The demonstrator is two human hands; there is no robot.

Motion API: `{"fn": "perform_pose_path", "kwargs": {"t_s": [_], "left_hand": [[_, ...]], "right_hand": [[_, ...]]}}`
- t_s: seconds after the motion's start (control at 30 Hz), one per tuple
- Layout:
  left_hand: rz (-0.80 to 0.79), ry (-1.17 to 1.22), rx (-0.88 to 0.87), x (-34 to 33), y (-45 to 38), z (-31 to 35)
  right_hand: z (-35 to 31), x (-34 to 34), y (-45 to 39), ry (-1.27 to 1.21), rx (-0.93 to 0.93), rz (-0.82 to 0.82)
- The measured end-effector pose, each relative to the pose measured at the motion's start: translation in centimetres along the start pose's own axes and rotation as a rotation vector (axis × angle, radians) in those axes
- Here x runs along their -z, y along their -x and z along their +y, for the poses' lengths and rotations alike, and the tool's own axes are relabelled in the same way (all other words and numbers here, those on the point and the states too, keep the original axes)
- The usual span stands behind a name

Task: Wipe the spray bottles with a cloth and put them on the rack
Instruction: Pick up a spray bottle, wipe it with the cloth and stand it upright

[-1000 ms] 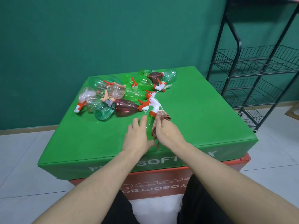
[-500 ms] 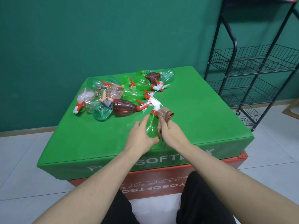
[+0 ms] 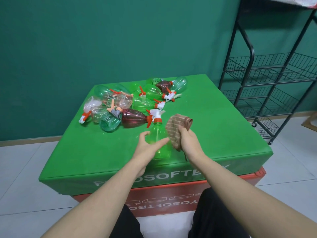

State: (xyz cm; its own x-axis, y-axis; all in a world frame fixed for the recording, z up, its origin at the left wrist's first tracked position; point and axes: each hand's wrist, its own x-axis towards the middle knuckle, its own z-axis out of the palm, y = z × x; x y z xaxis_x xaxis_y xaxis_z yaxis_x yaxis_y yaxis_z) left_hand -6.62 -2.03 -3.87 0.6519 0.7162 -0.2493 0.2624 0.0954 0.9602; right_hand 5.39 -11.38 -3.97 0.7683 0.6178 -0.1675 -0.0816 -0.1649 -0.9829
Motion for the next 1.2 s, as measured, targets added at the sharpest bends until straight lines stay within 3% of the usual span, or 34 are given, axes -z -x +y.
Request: {"fn": "perform_pose_path", "kwargs": {"t_s": [0.23, 0.47, 0.67, 0.83, 0.93, 1.2], "left_hand": [[-0.086, 0.393, 0.137, -0.1, -0.9, -0.5], [-0.105, 0.455, 0.132, -0.5, -1.8, -0.9], [-0.048, 0.579, 0.238, -0.6, -3.2, -1.6], [-0.067, 0.550, 0.234, 0.0, -5.0, -3.6], [-0.081, 0.518, 0.188, -0.1, -5.4, -4.1], [-0.141, 0.571, 0.110, -0.6, -5.8, -5.5]], "right_hand": [[-1.4, -2.9, -0.1, 0.272, 0.361, -0.158], [-0.7, -4.2, -2.1, 0.363, 0.389, -0.097], [1.4, -3.7, -1.1, 0.447, 0.485, -0.179], [5.0, -2.5, 0.2, 0.663, 0.713, -0.312], [6.4, -1.6, 0.2, 0.746, 0.784, -0.309], [4.2, -3.2, -1.3, 0.817, 0.671, -0.207]]}}
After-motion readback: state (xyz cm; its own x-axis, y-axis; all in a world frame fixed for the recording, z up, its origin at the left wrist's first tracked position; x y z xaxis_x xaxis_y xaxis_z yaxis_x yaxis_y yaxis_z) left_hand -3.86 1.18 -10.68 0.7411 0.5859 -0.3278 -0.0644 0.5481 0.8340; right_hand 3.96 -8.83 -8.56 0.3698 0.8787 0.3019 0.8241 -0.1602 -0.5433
